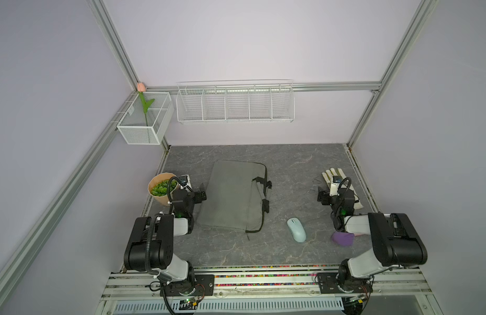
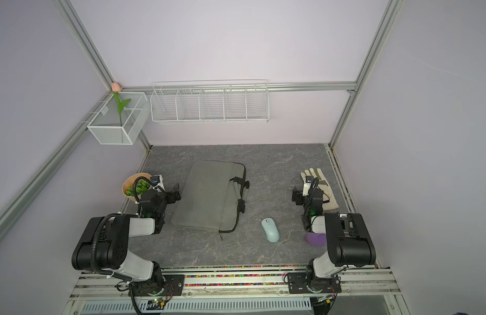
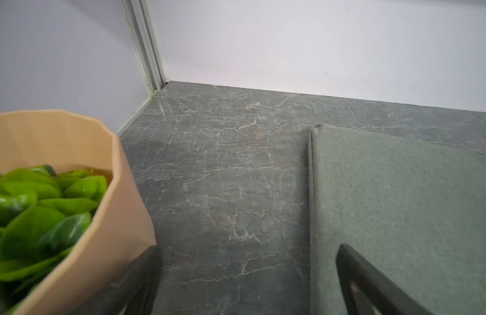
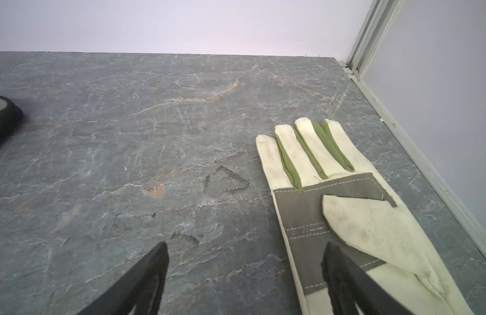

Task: Put the mouse into the laptop bag
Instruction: Unzip the zipper on the zippered laptop bag.

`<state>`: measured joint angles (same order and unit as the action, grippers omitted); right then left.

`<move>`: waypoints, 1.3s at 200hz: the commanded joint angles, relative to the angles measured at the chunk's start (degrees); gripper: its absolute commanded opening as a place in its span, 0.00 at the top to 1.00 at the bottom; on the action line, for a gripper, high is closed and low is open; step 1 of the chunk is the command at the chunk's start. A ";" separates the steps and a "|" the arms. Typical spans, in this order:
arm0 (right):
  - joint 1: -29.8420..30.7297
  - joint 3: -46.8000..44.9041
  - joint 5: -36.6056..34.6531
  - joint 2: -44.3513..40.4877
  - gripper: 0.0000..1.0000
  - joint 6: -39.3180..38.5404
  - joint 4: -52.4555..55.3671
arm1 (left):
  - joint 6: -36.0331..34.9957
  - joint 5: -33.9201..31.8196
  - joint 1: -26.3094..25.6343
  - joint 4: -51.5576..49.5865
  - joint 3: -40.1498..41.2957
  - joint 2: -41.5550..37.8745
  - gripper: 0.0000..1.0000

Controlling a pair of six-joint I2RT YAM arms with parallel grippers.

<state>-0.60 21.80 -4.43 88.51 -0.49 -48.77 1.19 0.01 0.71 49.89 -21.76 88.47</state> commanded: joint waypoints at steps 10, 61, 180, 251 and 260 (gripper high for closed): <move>0.07 0.17 0.87 -0.62 0.11 -1.09 -1.40 | -0.40 0.24 0.17 1.18 -1.09 0.35 0.01; 0.07 0.26 0.85 -0.62 0.11 -1.09 -1.28 | -0.38 0.18 0.17 1.18 -1.09 0.33 0.01; 0.07 0.20 0.90 -0.61 0.11 -1.11 -1.32 | -0.18 0.18 0.26 1.04 -1.18 0.34 0.01; 6.80 13.09 -11.53 -19.96 0.11 2.79 32.92 | 9.37 -14.21 -1.57 -23.78 -5.42 -23.52 0.01; 8.11 14.47 -14.71 -22.02 0.11 4.82 37.51 | 11.58 -18.15 -2.62 -30.02 -7.83 -25.41 0.01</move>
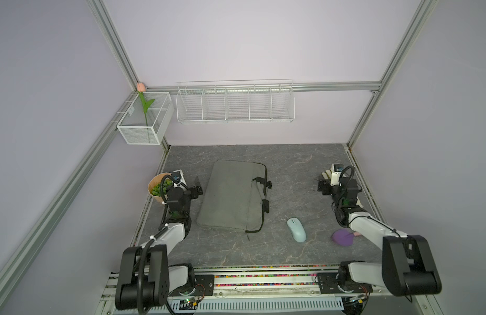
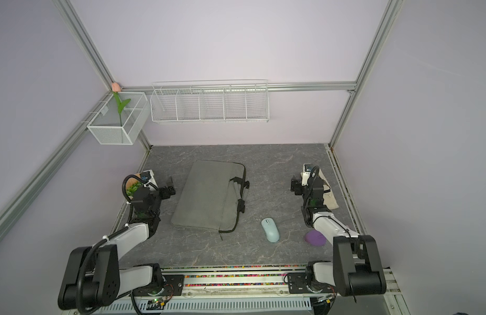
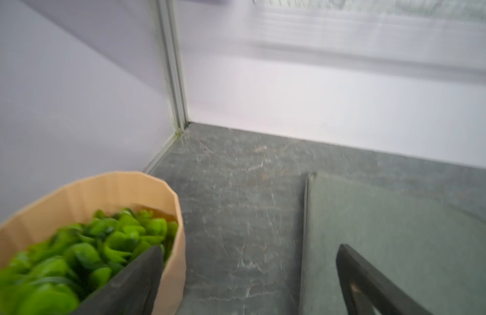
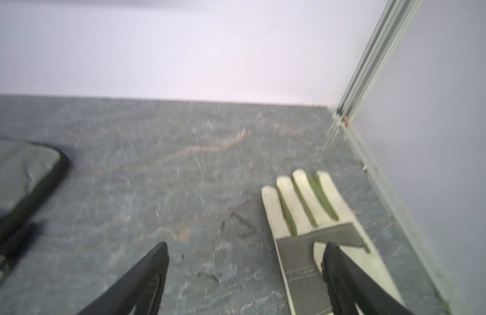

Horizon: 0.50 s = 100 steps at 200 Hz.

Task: Put the mouse into the laptop bag
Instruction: Unzip the zipper on the zippered laptop bag.

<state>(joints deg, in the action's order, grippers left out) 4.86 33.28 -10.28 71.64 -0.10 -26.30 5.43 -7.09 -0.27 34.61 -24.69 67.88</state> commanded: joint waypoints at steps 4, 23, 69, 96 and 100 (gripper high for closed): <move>3.09 3.54 -10.07 -6.12 0.11 5.41 17.32 | 8.05 -12.25 -2.10 -17.62 -6.15 -5.38 0.01; 4.44 5.00 -11.79 -11.65 0.11 11.56 25.77 | 13.10 -14.77 -3.26 -29.27 -11.70 -7.74 0.01; 6.23 9.70 -0.07 -21.02 0.12 23.15 41.91 | 30.27 -9.07 -2.35 -41.41 -15.13 -17.08 0.01; 8.40 13.05 6.28 -23.45 0.12 21.25 49.05 | 31.37 -1.21 -2.51 -51.83 -21.45 -15.45 0.01; 8.79 12.95 7.73 -23.88 0.12 21.09 49.05 | 31.65 -0.66 -2.94 -53.92 -22.40 -14.90 0.01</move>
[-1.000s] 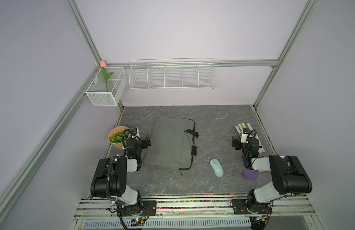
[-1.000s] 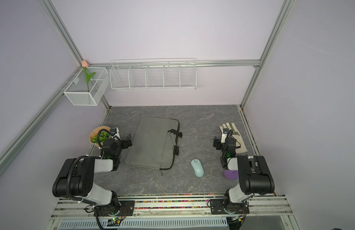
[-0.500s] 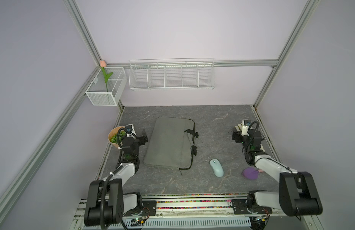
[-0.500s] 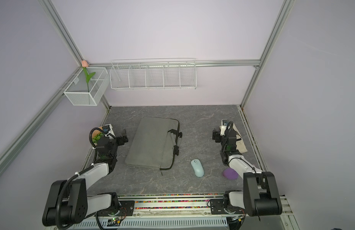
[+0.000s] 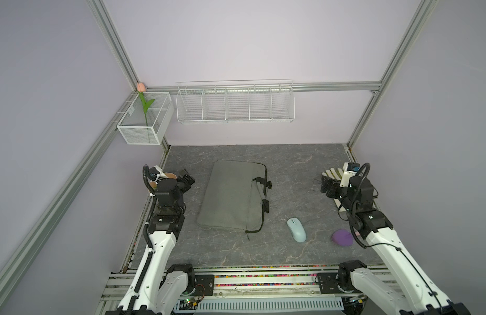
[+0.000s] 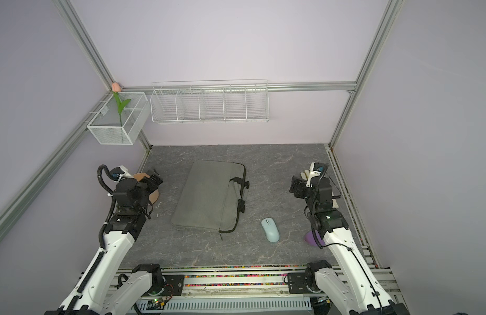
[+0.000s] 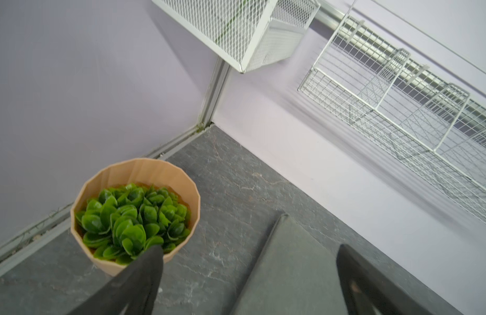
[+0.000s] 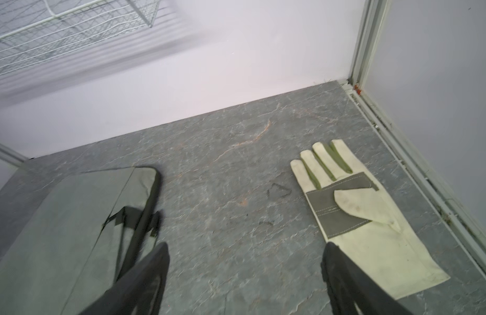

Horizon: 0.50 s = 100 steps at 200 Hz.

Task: Put the mouse into the laptop bag
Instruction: Unzip the zipper on the zippered laptop bag.

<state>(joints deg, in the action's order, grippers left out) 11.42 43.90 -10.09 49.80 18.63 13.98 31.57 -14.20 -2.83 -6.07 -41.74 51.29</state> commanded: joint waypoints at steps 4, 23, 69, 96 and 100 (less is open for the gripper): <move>2.70 1.95 8.83 -2.47 0.10 2.34 8.68 | 5.75 6.81 -0.89 -15.39 -6.25 2.30 0.01; 6.27 0.49 13.27 -2.82 0.13 2.57 8.38 | 4.99 5.73 -7.35 -22.79 -8.79 4.52 0.01; 17.28 -0.13 11.24 4.30 0.60 3.78 11.50 | 7.88 -4.69 -27.70 -30.04 -9.45 5.60 0.11; 23.14 1.12 11.52 9.99 0.67 3.72 10.83 | 9.84 -2.59 -30.22 -31.94 -8.61 7.56 0.16; 24.24 1.31 11.09 10.67 0.67 3.69 10.73 | 9.99 -2.66 -30.50 -32.17 -8.36 7.68 0.16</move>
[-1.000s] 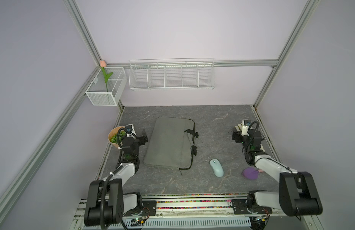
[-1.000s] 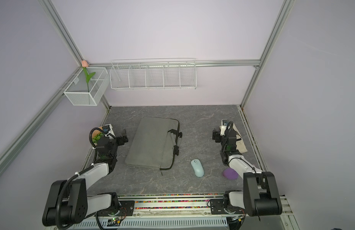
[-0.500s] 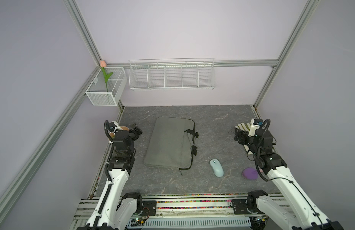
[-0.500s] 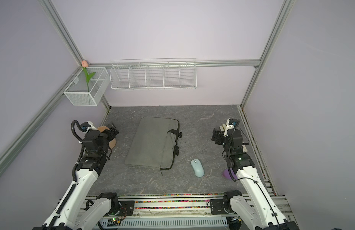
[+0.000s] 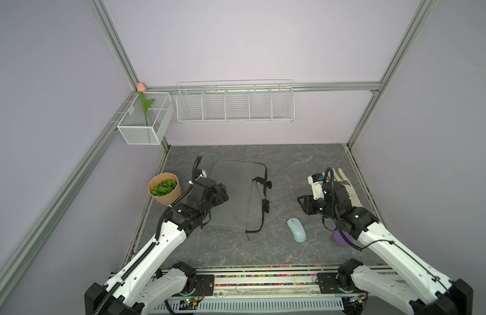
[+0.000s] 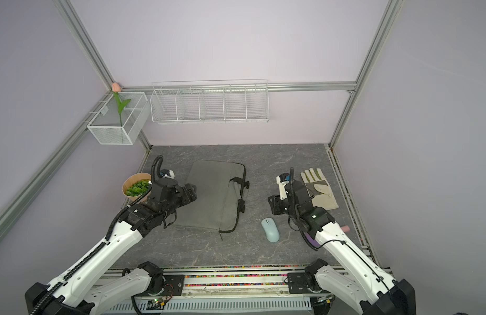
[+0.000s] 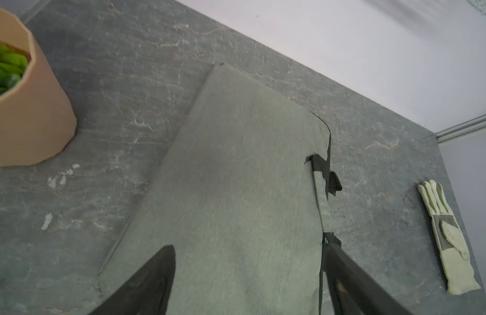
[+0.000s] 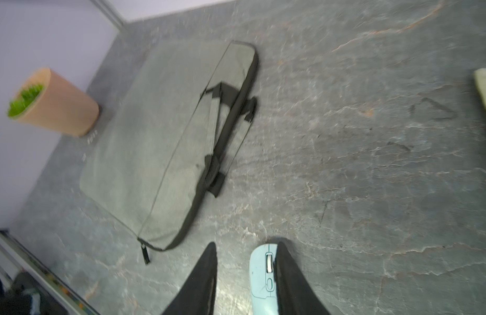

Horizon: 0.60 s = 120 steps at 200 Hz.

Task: Put the mouse into the laptop bag
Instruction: Unzip the zipper on the zippered laptop bag.

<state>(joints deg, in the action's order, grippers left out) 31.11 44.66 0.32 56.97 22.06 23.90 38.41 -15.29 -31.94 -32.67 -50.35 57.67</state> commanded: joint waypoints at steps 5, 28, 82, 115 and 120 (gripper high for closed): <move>6.05 0.75 0.22 4.40 0.68 0.15 0.67 | 3.70 -1.83 -1.73 -6.02 0.65 1.35 0.16; 13.95 1.45 -3.16 7.51 0.71 -1.33 0.42 | 3.40 0.86 -1.90 -4.73 3.15 1.79 0.25; 32.89 7.58 -14.82 17.90 0.73 0.08 3.21 | 5.53 3.57 -1.91 -0.33 7.30 6.91 0.79; 39.77 12.29 -16.91 28.76 0.76 3.09 0.86 | 6.94 3.58 -1.89 2.34 9.01 9.99 0.96; 40.26 13.01 -16.93 30.30 0.76 3.43 0.44 | 7.25 3.46 -1.89 2.80 9.20 10.54 0.97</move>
<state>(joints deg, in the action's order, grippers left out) 68.55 54.89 -12.93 81.08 22.44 25.50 43.31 -11.68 -33.67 -32.27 -42.35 66.37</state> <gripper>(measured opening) 0.249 0.050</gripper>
